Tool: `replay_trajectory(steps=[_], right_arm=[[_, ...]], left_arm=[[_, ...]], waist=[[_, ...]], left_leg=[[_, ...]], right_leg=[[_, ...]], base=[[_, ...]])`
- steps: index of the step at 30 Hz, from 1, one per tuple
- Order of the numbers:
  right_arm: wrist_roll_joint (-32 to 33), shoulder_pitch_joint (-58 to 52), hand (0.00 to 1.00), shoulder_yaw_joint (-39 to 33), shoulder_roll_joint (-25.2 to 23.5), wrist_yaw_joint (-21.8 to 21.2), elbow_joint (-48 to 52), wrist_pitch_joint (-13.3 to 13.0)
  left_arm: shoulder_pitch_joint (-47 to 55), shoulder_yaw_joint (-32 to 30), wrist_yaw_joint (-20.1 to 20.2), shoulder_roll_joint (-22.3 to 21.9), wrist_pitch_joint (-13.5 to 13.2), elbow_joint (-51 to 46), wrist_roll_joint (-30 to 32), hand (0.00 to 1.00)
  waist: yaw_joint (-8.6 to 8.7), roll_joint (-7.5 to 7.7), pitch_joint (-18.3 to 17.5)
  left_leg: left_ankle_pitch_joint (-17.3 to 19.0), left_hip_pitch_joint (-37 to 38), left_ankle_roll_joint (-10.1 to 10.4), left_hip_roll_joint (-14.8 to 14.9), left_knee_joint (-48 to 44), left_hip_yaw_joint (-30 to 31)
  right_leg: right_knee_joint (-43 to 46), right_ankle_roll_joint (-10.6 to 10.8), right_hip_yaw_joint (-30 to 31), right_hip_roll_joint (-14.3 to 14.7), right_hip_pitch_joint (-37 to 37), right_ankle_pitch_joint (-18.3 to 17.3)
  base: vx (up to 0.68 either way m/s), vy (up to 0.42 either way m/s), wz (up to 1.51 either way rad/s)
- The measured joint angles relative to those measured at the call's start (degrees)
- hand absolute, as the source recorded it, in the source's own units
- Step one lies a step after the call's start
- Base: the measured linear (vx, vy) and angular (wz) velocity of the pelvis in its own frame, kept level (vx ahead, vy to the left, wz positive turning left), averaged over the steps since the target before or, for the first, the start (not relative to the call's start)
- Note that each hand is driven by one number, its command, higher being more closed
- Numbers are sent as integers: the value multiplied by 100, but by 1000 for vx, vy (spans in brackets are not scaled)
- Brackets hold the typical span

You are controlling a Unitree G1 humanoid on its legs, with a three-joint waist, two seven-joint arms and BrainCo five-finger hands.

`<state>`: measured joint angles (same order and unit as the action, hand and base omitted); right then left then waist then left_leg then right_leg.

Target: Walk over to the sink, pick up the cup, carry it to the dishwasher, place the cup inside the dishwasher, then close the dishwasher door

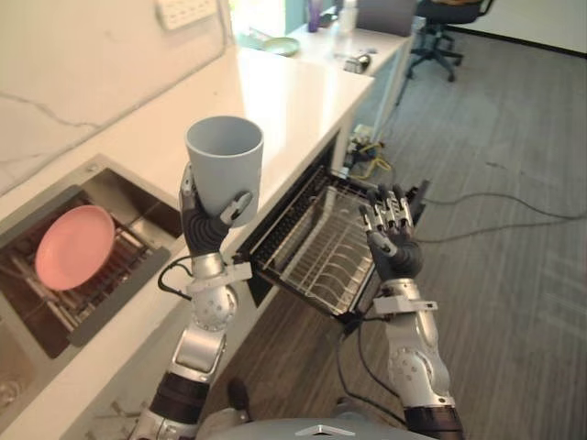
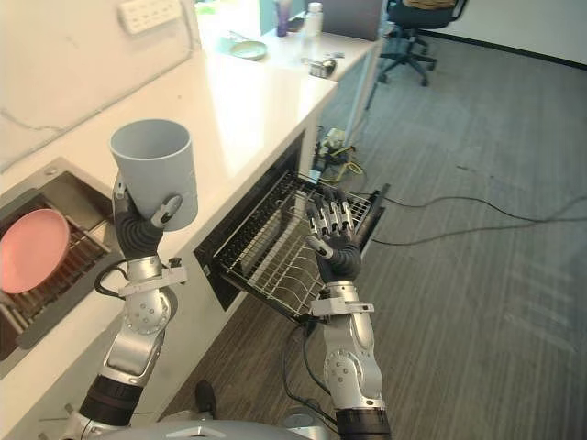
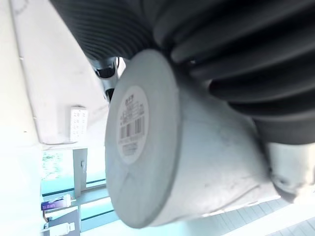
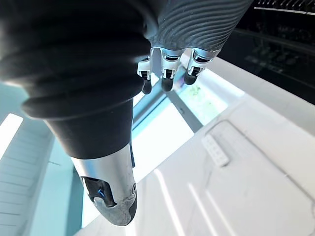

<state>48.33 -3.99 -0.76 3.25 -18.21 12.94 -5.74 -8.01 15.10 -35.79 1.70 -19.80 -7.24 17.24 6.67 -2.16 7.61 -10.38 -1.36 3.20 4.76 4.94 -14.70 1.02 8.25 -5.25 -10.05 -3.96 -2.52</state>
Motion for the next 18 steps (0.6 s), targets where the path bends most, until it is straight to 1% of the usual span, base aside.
replay_trajectory(steps=[1, 2, 4, 7, 9, 11, 12, 13, 14, 15, 16, 17, 18], right_arm=[[204, -2, 0, 2, 81, -173, 1, 195], [276, -1, 0, 7, 95, -264, 1, 301], [388, 3, 0, 72, 228, -569, 18, 592], [593, 3, 0, 186, 282, -683, 177, 817], [698, 16, 0, 317, 337, -680, 295, 858], [788, 36, 0, 498, 356, -634, 311, 862], [795, 50, 0, 535, 351, -618, 319, 864], [802, 93, 0, 587, 346, -526, 340, 852], [779, 159, 0, 682, 347, -339, 366, 734], [768, 172, 0, 703, 347, -283, 373, 687], [755, 223, 0, 741, 346, -113, 403, 530], [765, 282, 0, 740, 340, 38, 418, 393], [767, 317, 0, 741, 333, 116, 418, 330]], left_arm=[[-115, 92, -77, 1, 73, 89, 361, 100], [-173, 140, -101, 1, 122, 139, 538, 100], [-264, 276, -161, -5, 302, 192, 1036, 100], [-266, 393, -312, -1, 484, 223, 1829, 100], [-269, 479, -417, 7, 643, 264, 2159, 100], [-273, 598, -614, 7, 840, 410, 2494, 100], [-273, 603, -680, 4, 892, 429, 2575, 100], [-274, 616, -852, 5, 1021, 435, 2675, 100], [-275, 616, -1088, 6, 1151, 442, 2759, 100], [-275, 616, -1147, 6, 1184, 442, 2790, 100], [-276, 616, -1338, 4, 1265, 444, 2863, 100], [-279, 611, -1512, 7, 1297, 445, 2974, 100], [-282, 604, -1569, 5, 1299, 445, 3031, 100]], waist=[[17, -2, -2], [17, -2, -2], [9, 0, -3], [2, 1, -5], [-15, 15, -50], [-45, 56, -143], [-47, 68, -152], [-47, 82, -160], [-49, 95, -169], [-51, 98, -171], [-60, 106, -177], [-65, 109, -186], [-80, 111, -186]], left_leg=[[0, 21, 0, 5, 2, -32], [-2, 28, -2, 8, 2, -43], [-5, 44, 2, 27, 3, -94], [-5, 43, 19, 40, 3, -103], [-6, 39, 20, 43, 4, -108], [-13, 34, 11, 44, 4, -107], [-14, 33, 10, 45, 4, -106], [-18, 25, 9, 45, 4, -103], [-27, 6, 6, 45, 4, -94], [-32, 1, 6, 45, 4, -90], [-44, -21, 4, 45, 4, -65], [-63, -59, -1, 44, 4, -12], [-72, -69, 0, 44, 4, 9]], right_leg=[[-13, 2, 7, -1, -3, 20], [-14, -5, 12, -1, -2, 21], [-36, -32, 11, -1, 8, 40], [-46, -53, -15, 0, 19, 56], [-46, -60, -24, -1, 28, 60], [-46, -58, -31, -2, 31, 60], [-46, -58, -32, -2, 31, 60], [-46, -55, -37, -1, 36, 62], [-46, -53, -49, -2, 46, 64], [-46, -53, -55, -2, 47, 64], [-46, -50, -96, -3, 50, 66], [-44, -46, -178, -6, 49, 68], [-42, -45, -196, -3, 48, 69]], base=[[-51, 8, -23], [-53, 9, -14], [-44, 10, -12], [-30, 6, -6], [-8, 2, -2], [0, 0, 0], [0, 0, 0], [0, 0, 0], [5, -3, 3], [3, -1, 8], [0, -3, 15], [-1, -5, 17], [-1, -5, 15]])
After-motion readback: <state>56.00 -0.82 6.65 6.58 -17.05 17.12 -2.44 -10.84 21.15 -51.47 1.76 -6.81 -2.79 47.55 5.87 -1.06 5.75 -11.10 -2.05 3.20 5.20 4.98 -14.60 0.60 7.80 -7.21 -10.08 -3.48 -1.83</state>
